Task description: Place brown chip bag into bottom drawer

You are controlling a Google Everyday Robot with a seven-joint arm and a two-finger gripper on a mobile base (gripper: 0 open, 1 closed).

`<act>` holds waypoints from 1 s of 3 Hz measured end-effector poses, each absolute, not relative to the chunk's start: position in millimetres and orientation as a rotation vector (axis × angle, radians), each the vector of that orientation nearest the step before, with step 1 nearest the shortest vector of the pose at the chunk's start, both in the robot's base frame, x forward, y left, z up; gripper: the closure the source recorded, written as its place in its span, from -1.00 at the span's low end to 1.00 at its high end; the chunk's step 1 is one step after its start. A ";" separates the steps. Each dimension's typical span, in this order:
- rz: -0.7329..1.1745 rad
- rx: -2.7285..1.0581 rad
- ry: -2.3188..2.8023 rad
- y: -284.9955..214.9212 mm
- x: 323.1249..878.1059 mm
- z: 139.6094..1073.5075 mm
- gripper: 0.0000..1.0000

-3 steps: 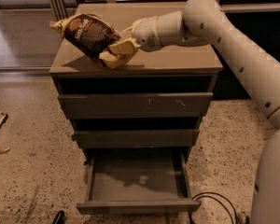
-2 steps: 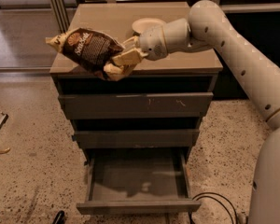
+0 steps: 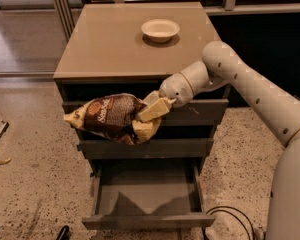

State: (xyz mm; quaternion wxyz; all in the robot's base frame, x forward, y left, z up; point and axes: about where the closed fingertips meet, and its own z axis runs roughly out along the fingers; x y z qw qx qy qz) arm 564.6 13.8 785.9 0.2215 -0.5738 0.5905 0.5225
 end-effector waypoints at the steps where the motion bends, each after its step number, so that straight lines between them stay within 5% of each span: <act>1: 1.462 -1.610 1.621 16.9 558.9 785.9 1.00; 3: 1.390 -1.636 1.698 16.3 546.2 773.1 1.00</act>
Offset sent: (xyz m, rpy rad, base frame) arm -0.0108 0.0005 -0.0021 -0.0059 0.0173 0.0411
